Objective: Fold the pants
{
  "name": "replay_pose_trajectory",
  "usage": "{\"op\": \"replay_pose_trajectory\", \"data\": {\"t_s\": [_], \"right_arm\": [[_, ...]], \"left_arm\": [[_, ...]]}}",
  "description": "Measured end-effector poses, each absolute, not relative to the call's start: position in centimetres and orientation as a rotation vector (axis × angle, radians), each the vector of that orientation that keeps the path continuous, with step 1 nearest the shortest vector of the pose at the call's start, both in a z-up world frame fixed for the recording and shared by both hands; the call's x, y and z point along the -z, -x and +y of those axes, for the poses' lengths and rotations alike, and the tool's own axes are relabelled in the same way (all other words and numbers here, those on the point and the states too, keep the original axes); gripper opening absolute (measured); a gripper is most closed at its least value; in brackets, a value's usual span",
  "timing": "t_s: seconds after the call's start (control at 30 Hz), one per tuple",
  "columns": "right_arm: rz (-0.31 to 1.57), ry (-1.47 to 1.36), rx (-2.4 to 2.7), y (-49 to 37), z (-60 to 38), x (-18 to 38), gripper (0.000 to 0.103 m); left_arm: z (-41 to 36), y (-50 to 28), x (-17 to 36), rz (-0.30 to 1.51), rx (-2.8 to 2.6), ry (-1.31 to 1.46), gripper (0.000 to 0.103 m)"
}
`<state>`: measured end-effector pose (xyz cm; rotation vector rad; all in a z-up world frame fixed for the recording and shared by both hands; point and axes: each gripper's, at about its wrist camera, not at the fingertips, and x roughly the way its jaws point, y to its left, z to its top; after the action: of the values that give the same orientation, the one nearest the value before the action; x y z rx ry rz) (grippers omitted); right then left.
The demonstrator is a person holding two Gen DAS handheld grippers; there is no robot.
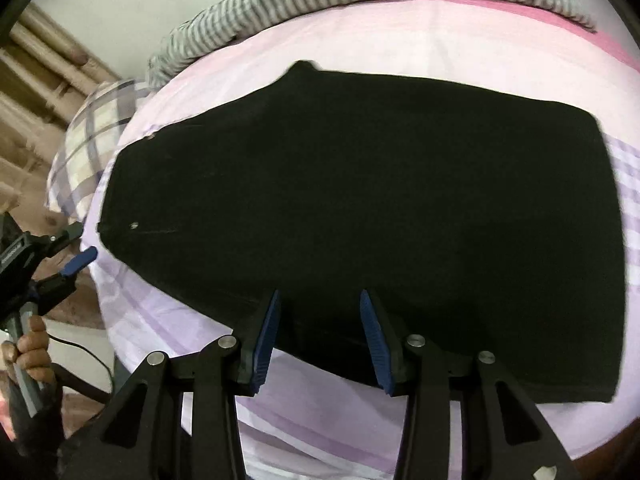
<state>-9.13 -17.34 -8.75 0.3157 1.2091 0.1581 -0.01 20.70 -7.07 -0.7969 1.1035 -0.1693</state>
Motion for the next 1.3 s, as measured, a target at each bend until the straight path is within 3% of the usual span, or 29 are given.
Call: {"op": "replay_pose_trajectory", "data": {"t_s": [0.37, 0.8, 0.93, 1.03, 1.3], "right_arm": [[1.164, -0.412, -0.183, 8.9, -17.0, 7.6, 0.044], [1.147, -0.455, -0.152, 8.9, -17.8, 7.2, 0.044], [1.151, -0.459, -0.155, 8.8, -17.7, 7.5, 0.044], [1.150, -0.466, -0.159, 8.8, -17.7, 7.7, 0.044], [1.137, -0.473, -0.162, 9.3, -17.5, 7.4, 0.044]], "left_arm": [[24.6, -0.3, 11.4, 1.149, 0.061, 1.046, 0.059], [25.0, -2.1, 13.0, 1.088, 0.102, 1.122, 0.059], [25.1, -2.7, 13.1, 1.040, 0.155, 1.155, 0.075], [24.8, -2.6, 13.0, 1.000, 0.161, 1.161, 0.080], [24.3, -2.0, 12.8, 0.990, 0.128, 1.104, 0.071]]}}
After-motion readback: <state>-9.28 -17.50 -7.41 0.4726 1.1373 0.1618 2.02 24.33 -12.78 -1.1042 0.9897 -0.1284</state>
